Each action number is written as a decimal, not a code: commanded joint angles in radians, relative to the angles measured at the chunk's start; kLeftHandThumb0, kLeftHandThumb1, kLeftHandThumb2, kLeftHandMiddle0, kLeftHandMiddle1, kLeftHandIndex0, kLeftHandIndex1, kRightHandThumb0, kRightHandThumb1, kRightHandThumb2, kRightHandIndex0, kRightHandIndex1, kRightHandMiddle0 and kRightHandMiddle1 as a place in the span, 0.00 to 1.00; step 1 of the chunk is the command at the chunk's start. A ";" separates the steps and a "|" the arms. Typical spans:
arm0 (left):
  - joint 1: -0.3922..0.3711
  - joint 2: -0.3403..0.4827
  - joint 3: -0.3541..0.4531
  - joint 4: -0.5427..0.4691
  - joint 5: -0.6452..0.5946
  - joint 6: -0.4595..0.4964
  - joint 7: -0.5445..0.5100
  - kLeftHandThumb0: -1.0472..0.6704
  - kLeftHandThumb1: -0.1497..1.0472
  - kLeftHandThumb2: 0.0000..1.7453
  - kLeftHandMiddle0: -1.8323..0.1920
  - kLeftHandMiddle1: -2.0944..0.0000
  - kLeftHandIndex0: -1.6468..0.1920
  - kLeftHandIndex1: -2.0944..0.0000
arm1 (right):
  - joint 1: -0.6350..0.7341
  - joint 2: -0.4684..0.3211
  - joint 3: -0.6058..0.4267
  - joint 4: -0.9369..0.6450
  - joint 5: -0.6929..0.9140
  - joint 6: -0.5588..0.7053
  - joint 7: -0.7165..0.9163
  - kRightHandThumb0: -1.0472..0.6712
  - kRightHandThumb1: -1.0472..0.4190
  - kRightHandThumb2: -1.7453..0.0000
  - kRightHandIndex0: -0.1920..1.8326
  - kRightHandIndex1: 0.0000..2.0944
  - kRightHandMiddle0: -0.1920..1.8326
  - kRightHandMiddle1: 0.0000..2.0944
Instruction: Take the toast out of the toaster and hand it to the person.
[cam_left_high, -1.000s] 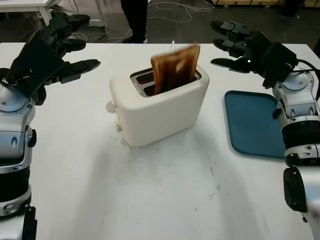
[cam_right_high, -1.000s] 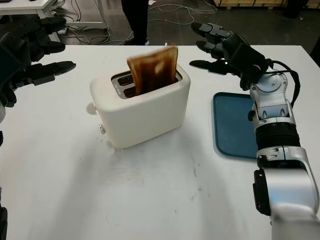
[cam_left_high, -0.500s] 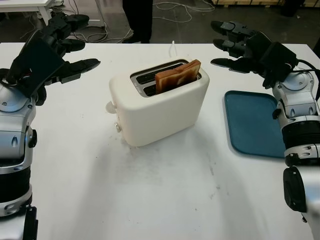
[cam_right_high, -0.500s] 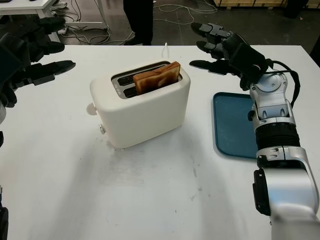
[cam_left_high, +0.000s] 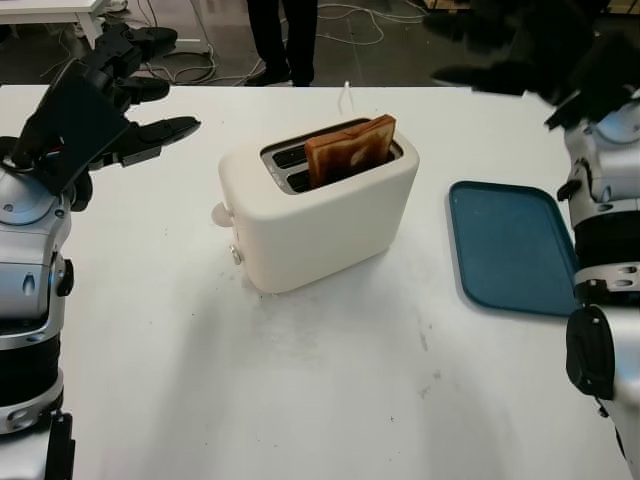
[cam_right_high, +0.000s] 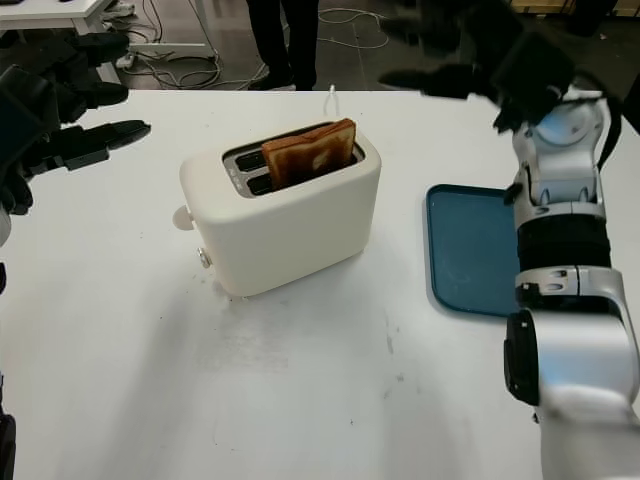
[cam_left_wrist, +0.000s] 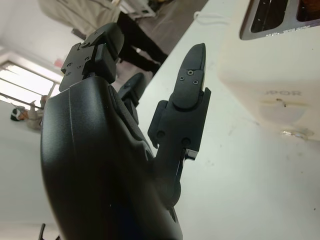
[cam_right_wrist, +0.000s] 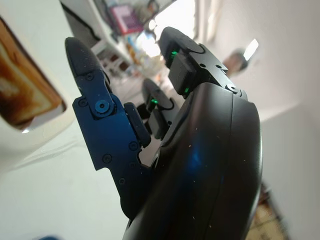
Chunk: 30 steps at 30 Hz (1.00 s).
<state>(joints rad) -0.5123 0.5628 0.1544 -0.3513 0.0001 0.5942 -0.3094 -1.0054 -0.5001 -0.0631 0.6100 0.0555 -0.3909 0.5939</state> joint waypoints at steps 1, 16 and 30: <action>0.003 -0.002 0.008 -0.005 -0.001 0.011 0.008 0.46 0.89 0.07 0.91 0.61 0.86 0.76 | -0.036 0.006 0.028 -0.002 -0.033 -0.069 0.003 0.30 0.28 1.00 0.51 0.15 0.49 0.11; -0.001 -0.009 0.009 -0.016 -0.005 0.035 0.015 0.47 0.89 0.07 0.91 0.61 0.86 0.76 | -0.120 0.084 0.236 0.103 -0.360 -0.313 -0.187 0.26 0.30 1.00 0.49 0.33 0.58 0.09; 0.007 0.000 0.003 -0.018 0.005 0.025 0.012 0.47 0.89 0.07 0.91 0.60 0.86 0.75 | -0.113 0.072 0.352 0.199 -0.548 -0.349 -0.339 0.37 0.30 1.00 0.45 0.32 0.57 0.06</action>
<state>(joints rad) -0.5118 0.5573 0.1562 -0.3609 -0.0017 0.6214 -0.3054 -1.1200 -0.4187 0.2797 0.7957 -0.4754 -0.7192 0.2762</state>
